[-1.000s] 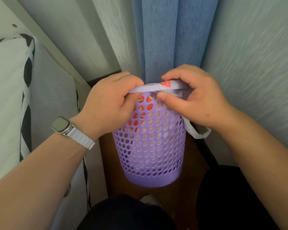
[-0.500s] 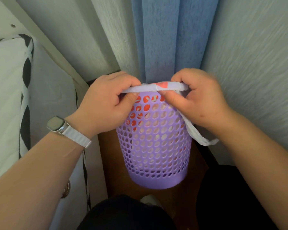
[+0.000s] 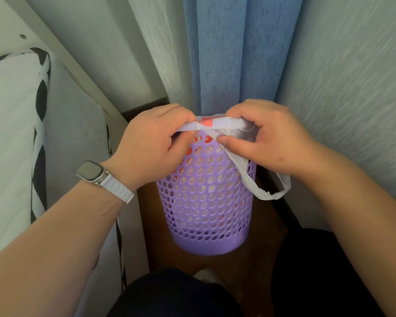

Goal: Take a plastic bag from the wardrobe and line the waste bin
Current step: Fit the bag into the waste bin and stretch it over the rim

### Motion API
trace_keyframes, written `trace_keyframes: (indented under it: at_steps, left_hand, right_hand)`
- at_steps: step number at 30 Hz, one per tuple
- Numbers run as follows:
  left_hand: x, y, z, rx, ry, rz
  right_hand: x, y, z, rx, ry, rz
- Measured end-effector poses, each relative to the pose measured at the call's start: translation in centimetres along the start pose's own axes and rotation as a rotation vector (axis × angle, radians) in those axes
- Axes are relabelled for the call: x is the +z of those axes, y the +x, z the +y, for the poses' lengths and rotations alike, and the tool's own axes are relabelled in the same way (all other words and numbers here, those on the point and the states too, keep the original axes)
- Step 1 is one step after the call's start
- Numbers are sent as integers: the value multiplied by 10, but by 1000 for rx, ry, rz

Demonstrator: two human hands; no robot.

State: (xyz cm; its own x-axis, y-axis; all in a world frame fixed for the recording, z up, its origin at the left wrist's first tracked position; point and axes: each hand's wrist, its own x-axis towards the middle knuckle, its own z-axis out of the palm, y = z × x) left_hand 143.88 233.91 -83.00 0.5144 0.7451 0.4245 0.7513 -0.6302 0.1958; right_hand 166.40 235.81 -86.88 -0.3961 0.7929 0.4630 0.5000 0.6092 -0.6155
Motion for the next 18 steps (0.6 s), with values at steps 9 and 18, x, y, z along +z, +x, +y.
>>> trace_keyframes:
  at_steps: [9,18]
  left_hand:
    - [15,-22,-20,-115,-59,-257]
    - [66,-50,-23,-277,-7,-588]
  right_hand:
    - [37,-10,14,-63,-167,-99]
    - [81,-31,41,-115,-384,-243]
